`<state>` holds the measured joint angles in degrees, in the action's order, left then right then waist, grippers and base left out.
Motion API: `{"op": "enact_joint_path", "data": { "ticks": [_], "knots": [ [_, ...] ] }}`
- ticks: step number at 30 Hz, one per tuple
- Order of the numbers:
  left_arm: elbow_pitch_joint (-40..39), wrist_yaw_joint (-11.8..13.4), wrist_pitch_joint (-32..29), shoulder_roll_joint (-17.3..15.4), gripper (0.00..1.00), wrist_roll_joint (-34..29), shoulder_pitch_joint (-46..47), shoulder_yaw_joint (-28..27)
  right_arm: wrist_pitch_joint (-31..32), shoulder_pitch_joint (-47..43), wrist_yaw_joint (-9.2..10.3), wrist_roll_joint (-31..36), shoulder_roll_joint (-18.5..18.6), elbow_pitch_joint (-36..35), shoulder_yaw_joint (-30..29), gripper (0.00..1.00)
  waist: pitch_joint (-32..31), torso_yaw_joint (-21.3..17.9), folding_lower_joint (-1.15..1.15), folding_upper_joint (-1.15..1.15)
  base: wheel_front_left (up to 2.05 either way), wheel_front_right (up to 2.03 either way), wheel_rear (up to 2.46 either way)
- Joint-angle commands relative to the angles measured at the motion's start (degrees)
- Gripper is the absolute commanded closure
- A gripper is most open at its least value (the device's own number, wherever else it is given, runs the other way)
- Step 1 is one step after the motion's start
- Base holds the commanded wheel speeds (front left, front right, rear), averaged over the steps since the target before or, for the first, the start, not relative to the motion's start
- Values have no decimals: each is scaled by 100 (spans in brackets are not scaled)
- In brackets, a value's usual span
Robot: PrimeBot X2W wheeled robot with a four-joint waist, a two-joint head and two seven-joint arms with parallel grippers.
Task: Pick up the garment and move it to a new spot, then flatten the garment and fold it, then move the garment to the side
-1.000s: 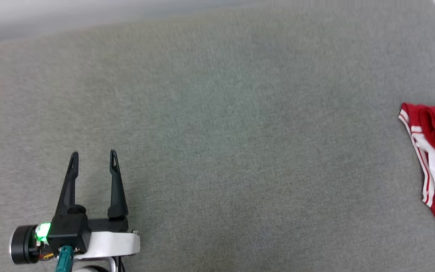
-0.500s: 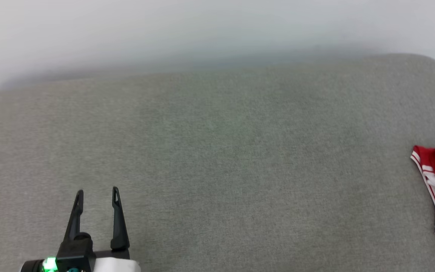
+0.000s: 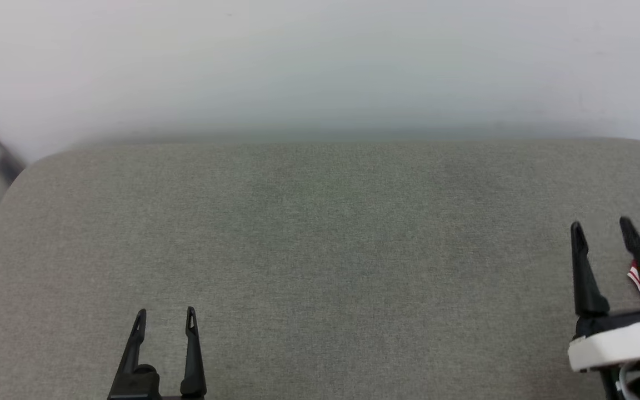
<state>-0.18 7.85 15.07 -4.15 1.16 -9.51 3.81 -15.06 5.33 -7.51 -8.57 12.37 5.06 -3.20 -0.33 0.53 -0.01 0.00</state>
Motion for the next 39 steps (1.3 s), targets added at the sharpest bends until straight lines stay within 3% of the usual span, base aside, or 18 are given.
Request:
{"op": "enact_joint_path", "data": {
  "ticks": [1, 7, 12, 33, 34, 39],
  "knots": [
    [15, -26, 11, 10, 0, -42, -55, 39, -12, -244, 5, -30, -143, -53, -60, 0, -62, 68, 1, 0, 0, 0, 0],
    [-4, -157, 11, 14, 0, 36, -97, 104, -12, -948, 5, -59, -626, -232, -274, 0, -179, 171, 1, 0, 0, 0, 0],
    [-37, -260, 11, 23, 0, 95, -170, 138, -12, -1419, 5, 39, -802, -395, -326, 0, -262, 206, 1, 0, 0, 0, 0],
    [28, -479, 11, 86, 0, 324, -318, -5, -13, -1937, 5, -55, -962, -744, -211, 0, -364, 168, 1, 0, 0, 0, 0],
    [32, -476, 0, 87, 100, 315, -289, -9, 0, -1931, 0, -44, -935, -711, -208, 100, -364, 167, 1, 0, 0, 0, 0],
    [231, -491, -19, 97, 100, 444, -310, -8, 35, -1943, 0, -166, -936, -508, -175, 100, -359, 162, 1, 0, 0, 0, 0]
  ]
}}
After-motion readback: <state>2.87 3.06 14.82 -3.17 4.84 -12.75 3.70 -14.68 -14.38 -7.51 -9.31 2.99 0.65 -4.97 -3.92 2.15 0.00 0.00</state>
